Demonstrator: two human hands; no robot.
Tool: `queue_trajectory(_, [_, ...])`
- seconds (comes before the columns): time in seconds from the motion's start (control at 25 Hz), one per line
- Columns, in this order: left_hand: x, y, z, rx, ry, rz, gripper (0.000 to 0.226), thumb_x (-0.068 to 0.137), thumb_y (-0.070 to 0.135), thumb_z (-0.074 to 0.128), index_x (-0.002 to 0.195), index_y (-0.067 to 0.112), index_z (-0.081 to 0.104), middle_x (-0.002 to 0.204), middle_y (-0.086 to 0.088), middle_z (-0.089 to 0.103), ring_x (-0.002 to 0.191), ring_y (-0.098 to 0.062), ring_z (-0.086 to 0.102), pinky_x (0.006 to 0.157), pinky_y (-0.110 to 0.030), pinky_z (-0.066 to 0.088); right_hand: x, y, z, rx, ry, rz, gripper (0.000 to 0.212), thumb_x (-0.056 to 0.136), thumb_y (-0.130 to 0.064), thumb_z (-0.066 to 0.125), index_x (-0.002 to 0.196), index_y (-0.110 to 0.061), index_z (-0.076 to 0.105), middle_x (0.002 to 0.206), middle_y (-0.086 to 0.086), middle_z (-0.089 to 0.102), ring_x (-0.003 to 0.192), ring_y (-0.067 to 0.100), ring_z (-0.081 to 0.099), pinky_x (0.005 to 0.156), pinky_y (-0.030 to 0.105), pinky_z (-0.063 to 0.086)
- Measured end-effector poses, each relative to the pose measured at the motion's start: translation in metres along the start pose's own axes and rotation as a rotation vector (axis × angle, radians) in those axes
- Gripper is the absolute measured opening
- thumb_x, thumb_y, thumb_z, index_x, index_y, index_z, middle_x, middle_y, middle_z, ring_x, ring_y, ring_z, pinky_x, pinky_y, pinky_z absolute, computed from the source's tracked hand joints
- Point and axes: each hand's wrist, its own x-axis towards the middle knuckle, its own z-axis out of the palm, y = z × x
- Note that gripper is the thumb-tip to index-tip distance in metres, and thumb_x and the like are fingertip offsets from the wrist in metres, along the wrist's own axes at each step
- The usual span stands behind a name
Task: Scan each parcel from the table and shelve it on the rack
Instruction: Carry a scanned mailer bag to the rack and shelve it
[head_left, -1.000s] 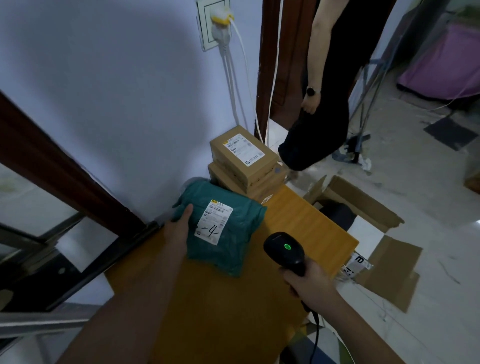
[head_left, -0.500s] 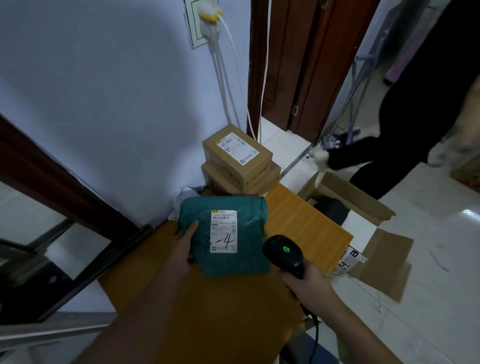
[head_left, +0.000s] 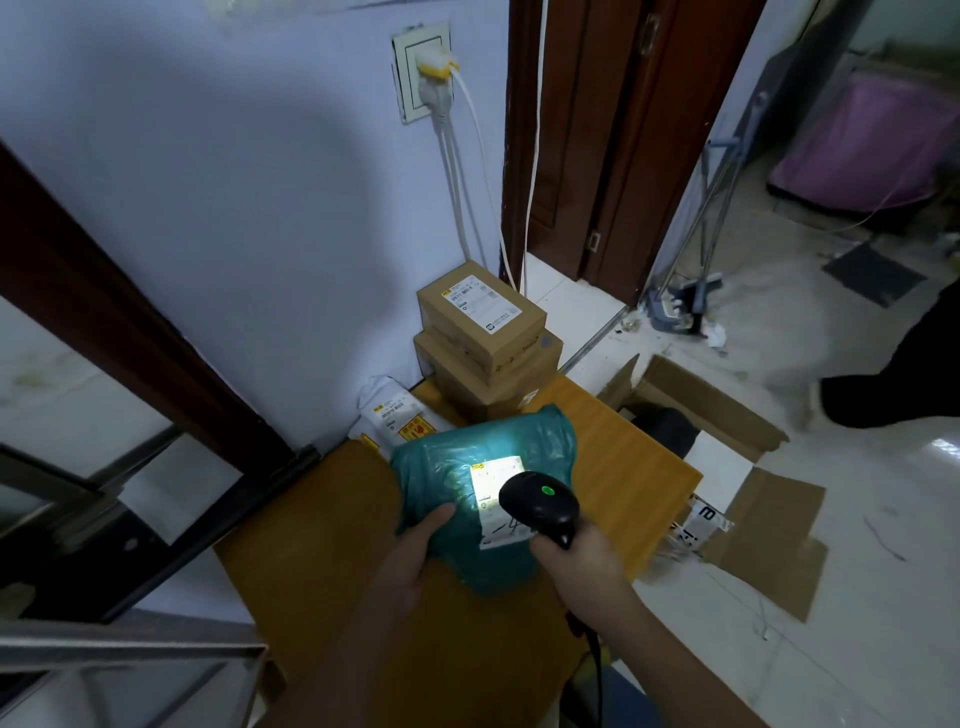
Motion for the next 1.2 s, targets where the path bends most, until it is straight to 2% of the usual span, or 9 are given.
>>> queue_trajectory(0.08, [-0.004, -0.006, 0.003, -0.023, -0.031, 0.009, 0.031, 0.092, 0.006, 0.074, 0.121, 0.015, 0.067, 0.105, -0.008, 0.079, 0.085, -0.023, 0.079, 0.060, -0.033, 0.063, -0.006, 0.002, -0.002, -0.003, 0.006, -0.013, 0.012, 0.092, -0.022, 0.062, 0.084, -0.015, 0.056, 0.062, -0.001, 0.043, 0.054, 0.013, 0.043, 0.047, 0.023, 0.031])
queue_trajectory(0.2, [-0.010, -0.014, 0.008, -0.050, -0.064, 0.010, 0.045, 0.086, 0.011, 0.079, 0.128, 0.015, 0.066, 0.109, -0.008, 0.080, 0.097, -0.027, 0.078, 0.072, -0.040, 0.064, -0.019, 0.005, -0.007, 0.011, 0.013, -0.055, 0.007, 0.093, -0.019, 0.063, 0.092, -0.012, 0.060, 0.059, -0.002, 0.043, 0.051, 0.011, 0.042, 0.041, 0.016, 0.029])
queue_trajectory(0.28, [-0.017, -0.018, 0.012, -0.051, -0.076, 0.010, 0.037, 0.089, 0.011, 0.076, 0.125, 0.014, 0.068, 0.106, -0.007, 0.081, 0.095, -0.027, 0.079, 0.076, -0.040, 0.062, -0.029, 0.008, -0.012, 0.018, 0.016, -0.062, 0.005, 0.093, -0.017, 0.063, 0.090, -0.014, 0.060, 0.058, -0.003, 0.044, 0.050, 0.011, 0.043, 0.042, 0.017, 0.030])
queue_trajectory(0.4, [-0.027, -0.027, 0.015, -0.081, -0.098, 0.014, 0.028, 0.093, 0.008, 0.072, 0.120, 0.010, 0.069, 0.100, -0.008, 0.081, 0.088, -0.025, 0.080, 0.070, -0.037, 0.063, -0.044, 0.015, -0.018, 0.037, 0.009, -0.039, 0.003, 0.093, -0.018, 0.062, 0.094, -0.017, 0.060, 0.060, 0.000, 0.052, 0.053, 0.016, 0.051, 0.047, 0.022, 0.039])
queue_trajectory(0.56, [-0.042, -0.039, 0.016, -0.078, -0.094, 0.037, 0.059, 0.078, 0.019, 0.082, 0.133, 0.006, 0.065, 0.118, -0.015, 0.077, 0.105, -0.035, 0.076, 0.089, -0.046, 0.060, -0.065, 0.025, -0.022, 0.069, 0.007, -0.042, 0.005, 0.092, -0.016, 0.062, 0.097, -0.015, 0.061, 0.058, 0.002, 0.053, 0.051, 0.020, 0.054, 0.050, 0.028, 0.041])
queue_trajectory(0.8, [-0.103, -0.075, 0.015, -0.122, -0.075, 0.147, 0.034, 0.091, 0.005, 0.074, 0.124, 0.010, 0.069, 0.110, -0.011, 0.080, 0.097, -0.031, 0.078, 0.079, -0.042, 0.063, -0.120, 0.047, -0.034, 0.072, -0.003, -0.132, 0.004, 0.092, -0.010, 0.062, 0.091, -0.011, 0.058, 0.054, 0.001, 0.052, 0.032, 0.000, 0.048, 0.035, 0.014, 0.036])
queue_trajectory(0.96, [-0.166, -0.120, 0.008, -0.206, 0.006, 0.219, 0.068, 0.077, 0.013, 0.087, 0.139, 0.011, 0.060, 0.124, -0.010, 0.076, 0.111, -0.032, 0.074, 0.094, -0.050, 0.060, -0.170, 0.082, -0.047, 0.102, -0.088, -0.157, 0.008, 0.092, -0.010, 0.062, 0.090, -0.004, 0.058, 0.054, 0.007, 0.050, 0.032, 0.009, 0.047, 0.035, 0.016, 0.036])
queue_trajectory(1.12, [-0.231, -0.168, -0.004, -0.265, 0.124, 0.264, 0.094, 0.053, 0.034, 0.103, 0.135, 0.014, 0.064, 0.125, -0.006, 0.076, 0.113, -0.033, 0.073, 0.098, -0.055, 0.058, -0.220, 0.121, -0.057, 0.108, -0.232, -0.186, 0.013, 0.093, -0.012, 0.061, 0.085, -0.005, 0.054, 0.059, 0.010, 0.048, 0.037, 0.011, 0.046, 0.038, 0.019, 0.038])
queue_trajectory(1.2, [-0.264, -0.188, -0.015, -0.307, 0.179, 0.273, 0.089, 0.053, 0.037, 0.103, 0.132, 0.017, 0.067, 0.124, -0.005, 0.076, 0.115, -0.033, 0.072, 0.099, -0.055, 0.057, -0.243, 0.134, -0.054, 0.062, -0.278, -0.230, 0.019, 0.094, -0.014, 0.061, 0.078, -0.009, 0.053, 0.059, 0.008, 0.049, 0.039, 0.009, 0.046, 0.040, 0.017, 0.037])
